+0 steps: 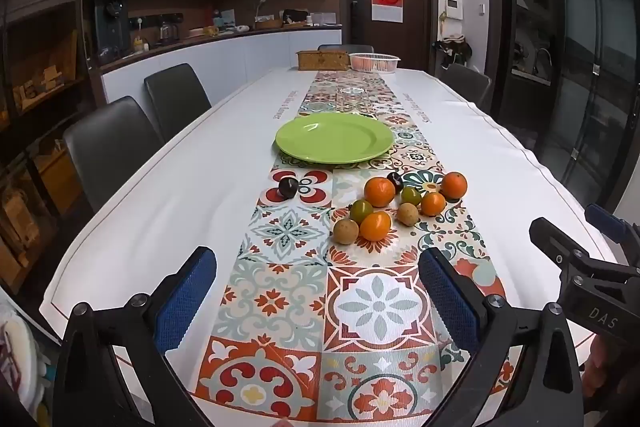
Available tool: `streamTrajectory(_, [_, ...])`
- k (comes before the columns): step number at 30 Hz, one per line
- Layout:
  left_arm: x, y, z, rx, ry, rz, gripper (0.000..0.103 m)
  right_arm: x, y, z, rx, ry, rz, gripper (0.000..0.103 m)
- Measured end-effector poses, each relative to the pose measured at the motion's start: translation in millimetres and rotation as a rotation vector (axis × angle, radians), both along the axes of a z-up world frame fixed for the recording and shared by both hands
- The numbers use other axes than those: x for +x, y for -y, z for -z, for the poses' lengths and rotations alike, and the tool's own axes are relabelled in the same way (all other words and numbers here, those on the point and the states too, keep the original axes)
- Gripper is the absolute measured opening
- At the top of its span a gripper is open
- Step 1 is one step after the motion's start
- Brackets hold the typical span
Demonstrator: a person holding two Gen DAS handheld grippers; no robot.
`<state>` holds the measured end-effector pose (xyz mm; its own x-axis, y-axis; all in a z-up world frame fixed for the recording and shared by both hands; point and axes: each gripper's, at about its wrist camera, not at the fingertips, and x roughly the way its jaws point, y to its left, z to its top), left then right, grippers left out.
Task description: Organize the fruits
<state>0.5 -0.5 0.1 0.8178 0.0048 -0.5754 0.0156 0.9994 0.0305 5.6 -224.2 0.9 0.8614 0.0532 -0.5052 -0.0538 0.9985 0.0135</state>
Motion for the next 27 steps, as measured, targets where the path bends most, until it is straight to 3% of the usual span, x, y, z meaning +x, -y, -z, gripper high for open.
streamTrajectory(27, [-7,0,-10,0.0,0.028,0.01,0.103,0,-1,0,0.006,0.011,-0.002,0.102])
